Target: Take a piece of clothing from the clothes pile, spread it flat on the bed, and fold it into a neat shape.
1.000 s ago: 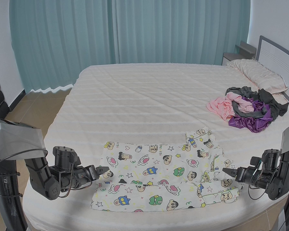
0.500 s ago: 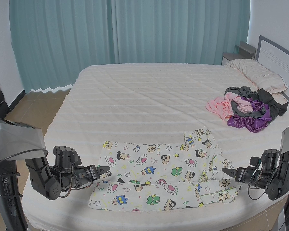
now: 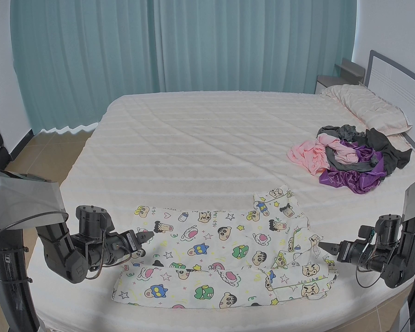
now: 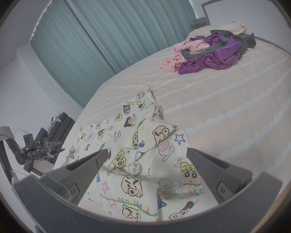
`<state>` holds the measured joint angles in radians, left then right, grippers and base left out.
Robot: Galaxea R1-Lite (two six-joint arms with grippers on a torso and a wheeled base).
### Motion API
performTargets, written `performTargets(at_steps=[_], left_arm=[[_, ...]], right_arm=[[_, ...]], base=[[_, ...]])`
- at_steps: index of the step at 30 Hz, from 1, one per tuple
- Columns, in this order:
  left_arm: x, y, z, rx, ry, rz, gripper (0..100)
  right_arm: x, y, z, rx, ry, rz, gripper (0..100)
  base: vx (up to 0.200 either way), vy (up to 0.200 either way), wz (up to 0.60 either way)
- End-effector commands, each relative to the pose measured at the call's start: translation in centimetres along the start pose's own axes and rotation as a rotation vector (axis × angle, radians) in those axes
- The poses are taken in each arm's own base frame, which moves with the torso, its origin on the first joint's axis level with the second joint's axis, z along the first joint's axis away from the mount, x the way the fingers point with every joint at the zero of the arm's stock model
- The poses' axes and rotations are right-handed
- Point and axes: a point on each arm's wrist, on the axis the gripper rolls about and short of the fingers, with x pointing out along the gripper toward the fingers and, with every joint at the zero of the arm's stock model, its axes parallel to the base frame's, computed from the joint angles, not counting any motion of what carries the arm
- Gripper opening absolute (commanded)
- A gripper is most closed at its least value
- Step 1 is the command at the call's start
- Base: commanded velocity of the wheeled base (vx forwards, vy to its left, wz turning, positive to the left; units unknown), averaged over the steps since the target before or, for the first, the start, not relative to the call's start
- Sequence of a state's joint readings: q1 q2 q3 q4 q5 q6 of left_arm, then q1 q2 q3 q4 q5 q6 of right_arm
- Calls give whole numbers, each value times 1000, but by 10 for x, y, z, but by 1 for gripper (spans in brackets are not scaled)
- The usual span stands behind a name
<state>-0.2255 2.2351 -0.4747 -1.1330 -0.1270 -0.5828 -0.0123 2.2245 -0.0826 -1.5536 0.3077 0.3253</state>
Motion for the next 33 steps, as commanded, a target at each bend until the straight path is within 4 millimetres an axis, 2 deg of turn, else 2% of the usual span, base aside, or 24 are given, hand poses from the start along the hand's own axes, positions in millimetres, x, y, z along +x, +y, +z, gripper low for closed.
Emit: performTargets(at_steps=[1, 6, 12, 15, 20, 33], left_arm=[[10, -5, 17, -45, -89, 12, 100], [22, -11, 46, -58, -168, 13, 100], [66, -3, 77, -31, -82, 113, 100], [88, 4, 80, -30, -75, 126, 100], [109, 14, 75, -3, -63, 136, 100], [117, 17, 78, 31, -55, 101, 100]], right_arm=[[-1, 3, 0, -11, -7, 12, 100], [-2, 8, -1, -20, 1, 26, 100], [-3, 13, -6, -29, 14, 15, 100], [-1, 16, -6, -33, 4, -16, 100], [-2, 20, -10, -41, 20, -6, 100], [1, 23, -11, 2, 27, 8, 100]], base=[[0, 0, 0], [0, 0, 0], [0, 0, 0], [0, 0, 0], [0, 0, 0], [0, 0, 0]])
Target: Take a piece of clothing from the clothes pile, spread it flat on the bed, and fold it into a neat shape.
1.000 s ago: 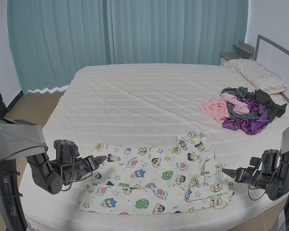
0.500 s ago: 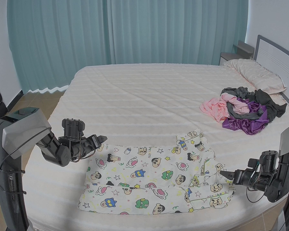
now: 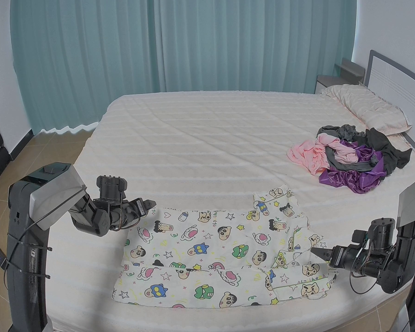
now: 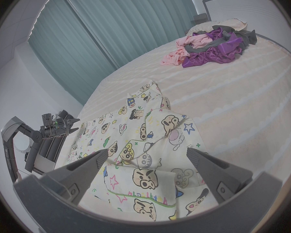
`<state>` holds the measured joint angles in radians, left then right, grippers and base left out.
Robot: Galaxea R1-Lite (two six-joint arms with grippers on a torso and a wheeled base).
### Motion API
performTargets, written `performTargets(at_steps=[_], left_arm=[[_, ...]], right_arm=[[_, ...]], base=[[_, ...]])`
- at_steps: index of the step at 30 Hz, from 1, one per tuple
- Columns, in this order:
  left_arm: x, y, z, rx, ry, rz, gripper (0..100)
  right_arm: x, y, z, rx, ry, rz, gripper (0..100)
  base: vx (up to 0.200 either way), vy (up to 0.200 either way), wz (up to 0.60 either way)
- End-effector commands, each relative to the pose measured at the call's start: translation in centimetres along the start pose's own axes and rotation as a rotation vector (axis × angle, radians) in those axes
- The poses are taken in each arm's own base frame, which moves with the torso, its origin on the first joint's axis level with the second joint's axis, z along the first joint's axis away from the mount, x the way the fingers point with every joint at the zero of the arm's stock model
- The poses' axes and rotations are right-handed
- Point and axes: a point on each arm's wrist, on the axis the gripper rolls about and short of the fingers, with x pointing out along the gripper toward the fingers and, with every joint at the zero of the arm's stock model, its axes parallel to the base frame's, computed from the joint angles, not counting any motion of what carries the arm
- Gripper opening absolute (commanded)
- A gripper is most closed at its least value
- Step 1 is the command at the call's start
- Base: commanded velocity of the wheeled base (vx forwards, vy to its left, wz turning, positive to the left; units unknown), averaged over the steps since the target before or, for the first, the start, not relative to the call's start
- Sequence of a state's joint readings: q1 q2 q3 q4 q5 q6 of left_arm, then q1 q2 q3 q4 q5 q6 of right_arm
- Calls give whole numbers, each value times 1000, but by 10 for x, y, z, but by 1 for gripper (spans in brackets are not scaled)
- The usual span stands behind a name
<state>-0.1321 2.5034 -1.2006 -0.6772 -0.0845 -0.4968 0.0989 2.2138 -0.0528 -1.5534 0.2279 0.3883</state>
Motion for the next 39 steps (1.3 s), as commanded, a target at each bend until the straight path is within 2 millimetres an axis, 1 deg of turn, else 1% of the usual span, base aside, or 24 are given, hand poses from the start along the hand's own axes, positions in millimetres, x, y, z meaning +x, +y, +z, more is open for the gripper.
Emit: performTargets(at_steps=[1, 2, 14, 20, 25, 31, 35, 36, 39], left_arm=[[5, 3, -5, 0, 12, 4, 100], [6, 3, -7, 3, 23, -3, 100], [8, 3, -6, 92, 18, -12, 100], [11, 4, -7, 93, 39, -6, 100], [13, 4, -4, 82, 86, 7, 100], [13, 7, -1, 63, 123, -39, 100], [13, 7, -1, 59, 128, -38, 100], [13, 7, -1, 57, 130, -37, 0], [13, 7, -1, 45, 130, -35, 0]], right_arm=[[1, 1, 1, -5, -11, 9, 100], [1, 1, 1, -5, -10, 10, 100], [2, 5, -1, -12, -3, 21, 100], [3, 5, -1, -14, 1, 23, 100], [4, 4, -2, -11, 6, 19, 100], [6, 3, -4, -10, 15, 17, 100], [7, 3, -5, -7, 19, 16, 100], [8, 2, -5, -6, 22, 14, 100], [10, 2, -4, -6, 16, 17, 100]], base=[[0, 0, 0], [0, 0, 0], [0, 0, 0], [0, 0, 0], [0, 0, 0], [0, 0, 0], [0, 0, 0], [0, 0, 0], [0, 0, 0]])
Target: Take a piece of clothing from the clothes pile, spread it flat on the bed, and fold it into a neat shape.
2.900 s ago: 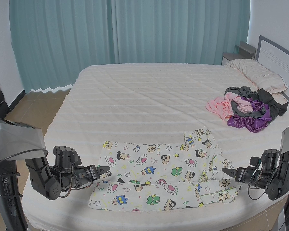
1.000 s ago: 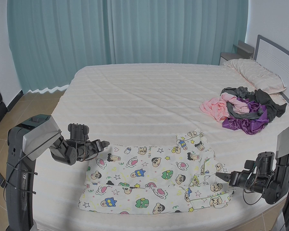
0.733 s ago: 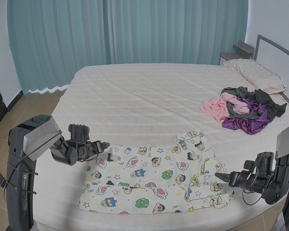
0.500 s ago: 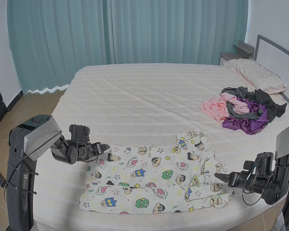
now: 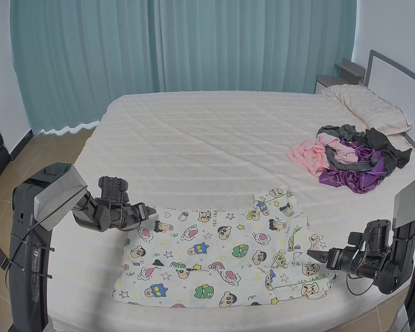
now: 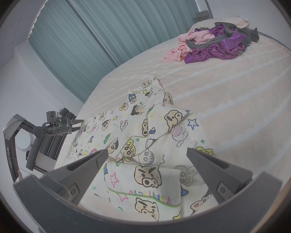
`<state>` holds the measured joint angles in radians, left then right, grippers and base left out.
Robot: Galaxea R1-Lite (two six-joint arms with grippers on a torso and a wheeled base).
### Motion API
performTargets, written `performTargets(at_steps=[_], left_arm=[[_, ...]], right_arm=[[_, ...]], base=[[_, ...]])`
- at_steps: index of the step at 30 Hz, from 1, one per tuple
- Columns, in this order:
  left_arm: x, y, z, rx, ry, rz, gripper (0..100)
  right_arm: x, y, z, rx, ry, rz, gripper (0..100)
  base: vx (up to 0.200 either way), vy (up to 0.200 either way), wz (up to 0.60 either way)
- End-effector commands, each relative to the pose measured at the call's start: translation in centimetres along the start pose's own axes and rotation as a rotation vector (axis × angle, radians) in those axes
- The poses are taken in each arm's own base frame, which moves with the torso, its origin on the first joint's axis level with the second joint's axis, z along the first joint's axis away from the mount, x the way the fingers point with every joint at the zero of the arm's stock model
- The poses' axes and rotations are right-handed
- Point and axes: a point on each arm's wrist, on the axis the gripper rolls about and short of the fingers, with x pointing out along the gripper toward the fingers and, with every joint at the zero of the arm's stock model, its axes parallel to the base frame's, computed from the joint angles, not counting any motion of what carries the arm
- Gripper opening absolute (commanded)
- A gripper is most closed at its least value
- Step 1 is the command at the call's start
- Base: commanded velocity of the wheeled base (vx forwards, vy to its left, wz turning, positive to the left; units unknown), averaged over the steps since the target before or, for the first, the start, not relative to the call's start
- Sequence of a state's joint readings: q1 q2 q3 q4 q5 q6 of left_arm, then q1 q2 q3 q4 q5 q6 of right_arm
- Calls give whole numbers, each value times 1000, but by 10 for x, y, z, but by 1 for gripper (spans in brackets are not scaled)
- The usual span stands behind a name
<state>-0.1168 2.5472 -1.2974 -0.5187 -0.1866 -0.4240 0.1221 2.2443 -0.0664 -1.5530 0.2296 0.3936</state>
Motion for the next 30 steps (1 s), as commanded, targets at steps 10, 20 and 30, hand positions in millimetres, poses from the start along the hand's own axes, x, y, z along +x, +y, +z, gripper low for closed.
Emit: performTargets(at_steps=[10, 20, 30], left_arm=[[-2, 9, 5, -142, -19, 12, 0], [-4, 9, 1, -193, -43, 1, 0], [-5, 10, -1, -188, -64, -12, 0]], right_arm=[[56, 5, 58, 47, -182, 37, 100], [139, -2, 107, 77, -133, -55, 100], [195, -6, 110, 80, -84, -143, 100]], base=[[0, 0, 0], [0, 0, 0], [0, 0, 0]])
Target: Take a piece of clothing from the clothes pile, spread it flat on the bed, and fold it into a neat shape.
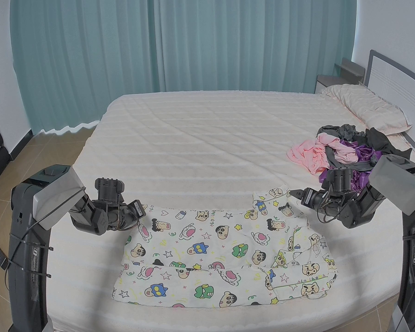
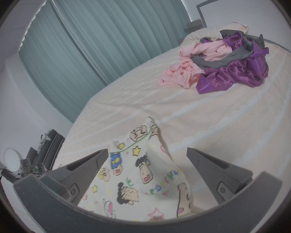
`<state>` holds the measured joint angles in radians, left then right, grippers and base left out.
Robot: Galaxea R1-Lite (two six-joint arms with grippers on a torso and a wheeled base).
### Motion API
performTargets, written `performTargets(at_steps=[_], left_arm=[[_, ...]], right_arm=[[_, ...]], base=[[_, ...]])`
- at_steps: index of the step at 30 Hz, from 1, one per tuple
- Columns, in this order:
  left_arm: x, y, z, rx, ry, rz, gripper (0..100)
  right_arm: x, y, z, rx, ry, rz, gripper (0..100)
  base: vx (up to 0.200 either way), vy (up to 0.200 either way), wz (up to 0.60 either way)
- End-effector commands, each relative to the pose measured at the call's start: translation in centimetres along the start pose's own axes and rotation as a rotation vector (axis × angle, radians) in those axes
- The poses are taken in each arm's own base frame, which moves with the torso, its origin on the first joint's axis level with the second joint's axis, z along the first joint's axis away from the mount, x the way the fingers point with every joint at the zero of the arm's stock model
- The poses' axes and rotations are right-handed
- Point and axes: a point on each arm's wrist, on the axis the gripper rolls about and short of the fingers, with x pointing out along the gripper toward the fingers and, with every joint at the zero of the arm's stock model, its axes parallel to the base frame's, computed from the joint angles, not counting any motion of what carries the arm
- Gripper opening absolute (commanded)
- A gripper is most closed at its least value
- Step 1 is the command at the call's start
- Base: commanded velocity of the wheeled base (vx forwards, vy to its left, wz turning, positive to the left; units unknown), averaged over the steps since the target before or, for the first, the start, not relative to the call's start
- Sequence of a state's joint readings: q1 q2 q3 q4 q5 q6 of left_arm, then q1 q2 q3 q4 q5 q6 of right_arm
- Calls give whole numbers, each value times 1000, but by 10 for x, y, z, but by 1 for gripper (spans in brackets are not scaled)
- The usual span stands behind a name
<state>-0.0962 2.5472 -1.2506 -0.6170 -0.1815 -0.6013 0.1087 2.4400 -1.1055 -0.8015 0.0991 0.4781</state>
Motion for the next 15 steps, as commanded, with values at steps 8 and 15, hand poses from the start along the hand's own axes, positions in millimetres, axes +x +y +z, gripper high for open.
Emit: performTargets(at_steps=[8, 15], left_arm=[[-2, 1, -2, -9, -6, -4, 0], [-2, 1, -2, -9, -6, -4, 0]], right_arm=[[59, 12, -22, -27, 70, -86, 100], [67, 19, -24, -37, 67, -86, 100]], base=[[0, 0, 0], [0, 0, 0]])
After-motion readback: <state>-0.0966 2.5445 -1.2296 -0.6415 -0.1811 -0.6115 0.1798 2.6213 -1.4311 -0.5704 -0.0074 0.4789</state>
